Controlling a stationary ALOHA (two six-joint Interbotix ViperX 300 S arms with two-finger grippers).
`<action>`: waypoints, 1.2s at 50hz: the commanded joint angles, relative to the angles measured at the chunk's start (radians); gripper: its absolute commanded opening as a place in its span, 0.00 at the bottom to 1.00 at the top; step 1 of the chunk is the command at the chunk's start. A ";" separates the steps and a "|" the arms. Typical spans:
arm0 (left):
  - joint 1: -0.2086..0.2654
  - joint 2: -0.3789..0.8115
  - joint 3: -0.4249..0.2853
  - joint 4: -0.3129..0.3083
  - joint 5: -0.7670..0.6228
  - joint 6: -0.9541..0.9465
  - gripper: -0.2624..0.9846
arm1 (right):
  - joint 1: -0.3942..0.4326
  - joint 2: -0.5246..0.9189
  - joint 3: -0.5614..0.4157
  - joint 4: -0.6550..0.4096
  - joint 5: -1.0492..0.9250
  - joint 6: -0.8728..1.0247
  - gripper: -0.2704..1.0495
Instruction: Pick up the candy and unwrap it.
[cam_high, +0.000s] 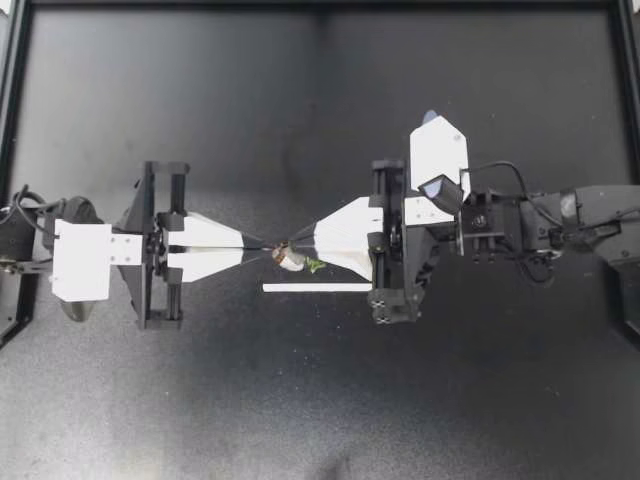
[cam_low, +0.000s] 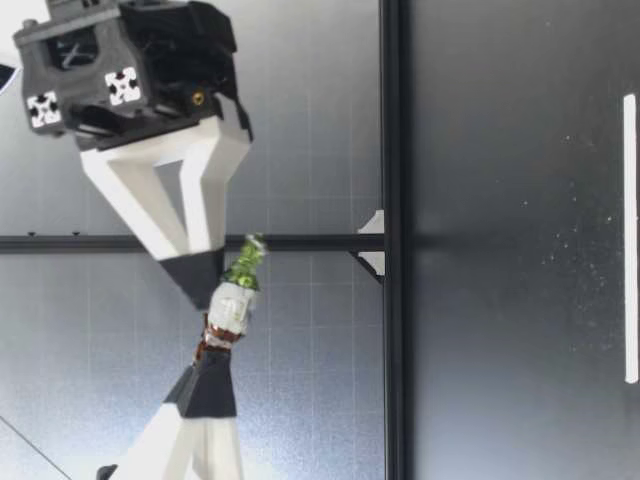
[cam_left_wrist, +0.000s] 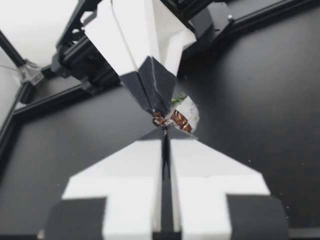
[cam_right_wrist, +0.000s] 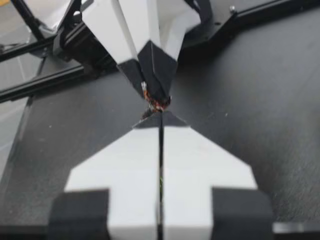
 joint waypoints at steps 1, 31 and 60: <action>0.000 -0.014 -0.006 -0.006 -0.009 -0.006 0.13 | -0.011 -0.017 -0.034 -0.002 0.000 -0.025 0.06; -0.002 0.051 -0.026 -0.091 -0.018 -0.333 0.70 | -0.011 -0.011 -0.069 -0.002 0.087 -0.196 0.06; 0.003 0.126 -0.094 -0.066 -0.074 -0.382 0.69 | -0.005 -0.017 -0.035 -0.002 0.092 -0.206 0.06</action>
